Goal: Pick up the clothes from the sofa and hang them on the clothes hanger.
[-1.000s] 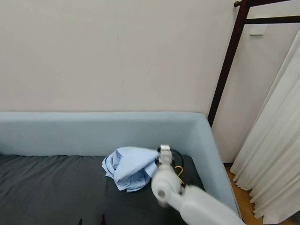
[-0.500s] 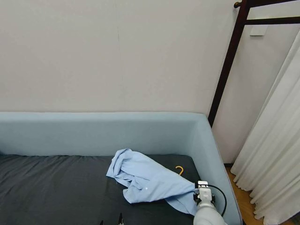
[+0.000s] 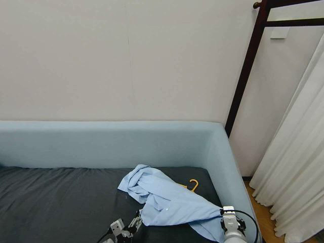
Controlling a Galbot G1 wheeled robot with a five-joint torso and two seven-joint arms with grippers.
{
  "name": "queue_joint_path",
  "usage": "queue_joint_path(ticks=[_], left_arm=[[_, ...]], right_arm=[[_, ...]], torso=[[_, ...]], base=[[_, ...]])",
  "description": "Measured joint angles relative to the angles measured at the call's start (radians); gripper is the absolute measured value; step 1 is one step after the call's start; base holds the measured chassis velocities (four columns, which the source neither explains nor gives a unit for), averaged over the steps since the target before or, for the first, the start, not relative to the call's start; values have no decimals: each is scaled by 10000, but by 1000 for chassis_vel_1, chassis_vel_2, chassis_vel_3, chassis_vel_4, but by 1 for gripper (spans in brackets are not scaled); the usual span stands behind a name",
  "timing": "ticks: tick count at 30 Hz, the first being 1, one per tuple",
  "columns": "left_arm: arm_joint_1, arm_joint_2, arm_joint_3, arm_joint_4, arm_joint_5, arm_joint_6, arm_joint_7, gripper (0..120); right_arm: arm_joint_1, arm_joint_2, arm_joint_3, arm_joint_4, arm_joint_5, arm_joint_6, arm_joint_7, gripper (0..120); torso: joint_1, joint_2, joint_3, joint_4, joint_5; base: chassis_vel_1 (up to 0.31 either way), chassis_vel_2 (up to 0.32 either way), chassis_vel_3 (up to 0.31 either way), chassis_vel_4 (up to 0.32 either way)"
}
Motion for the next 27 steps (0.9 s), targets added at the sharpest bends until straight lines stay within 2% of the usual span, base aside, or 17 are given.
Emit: queue_joint_path(ticks=[3, 5, 7, 9, 11, 13, 14, 16, 18, 20, 24, 25, 27], left_arm=[[-556, 2, 470, 840, -6, 61, 167, 92], [-617, -6, 507, 935, 11, 61, 174, 92], [-864, -54, 601, 1313, 91, 58, 198, 89], [-940, -75, 609, 1420, 106, 55, 201, 88], [-1146, -148, 605, 1687, 127, 36, 209, 80], [-1220, -181, 598, 1781, 122, 33, 219, 79], [-1414, -285, 555, 2024, 75, 30, 262, 75], [-1646, -441, 454, 2390, 14, 24, 307, 71], [-1746, -531, 407, 2590, -35, 24, 316, 67], [-1872, -648, 379, 2829, -117, 34, 325, 60], [-2165, -874, 435, 3320, -150, 51, 477, 41], [-2165, -874, 435, 3320, -150, 51, 477, 41], [-2265, -1016, 483, 3445, -149, 126, 517, 33]], right_arm=[[162, 4, -33, 175, 41, 126, 0, 23], [190, -2, -42, 211, 53, 144, 0, 25], [280, -34, -56, 354, 114, 190, 0, 35], [299, -45, -58, 391, 133, 195, 0, 36], [363, -96, -67, 509, 177, 203, 2, 48], [390, -121, -75, 546, 184, 204, 2, 50], [461, -193, -143, 590, 218, 204, 3, 62], [712, -346, -418, 596, 374, 204, 46, 70], [920, -423, -608, 597, 471, 204, 109, 73], [1102, -460, -712, 630, 587, 204, 196, 82], [1381, -403, -724, 668, 789, 204, 418, 98], [1381, -403, -724, 668, 789, 204, 418, 98], [1434, -350, -738, 668, 796, 205, 476, 100]], torso=[[0, 0, 0, 1, -1], [0, -1, 1, 1, -1], [0, 0, 0, 2, -2], [0, -1, 0, 2, -1], [0, 0, 0, 2, -1], [0, 0, 0, 2, -1], [1, 0, 0, 1, -2], [0, -1, 0, -2, -1], [0, -1, 0, 2, -1], [1, -1, 0, 3, -1], [0, 0, 1, 2, -1], [0, 0, 1, 2, -1], [1, -1, -1, 0, -1]], base=[[0, 0, 0, 0], [0, 0, 0, 0], [0, 0, 0, 0], [0, 0, 0, 0], [0, 0, 0, 0], [0, 0, 0, 0], [0, 0, 0, 0], [0, 0, 0, 0], [0, 0, 0, 0], [0, 0, 0, 0], [0, 0, 0, 0], [0, 0, 0, 0], [0, 0, 0, 0]])
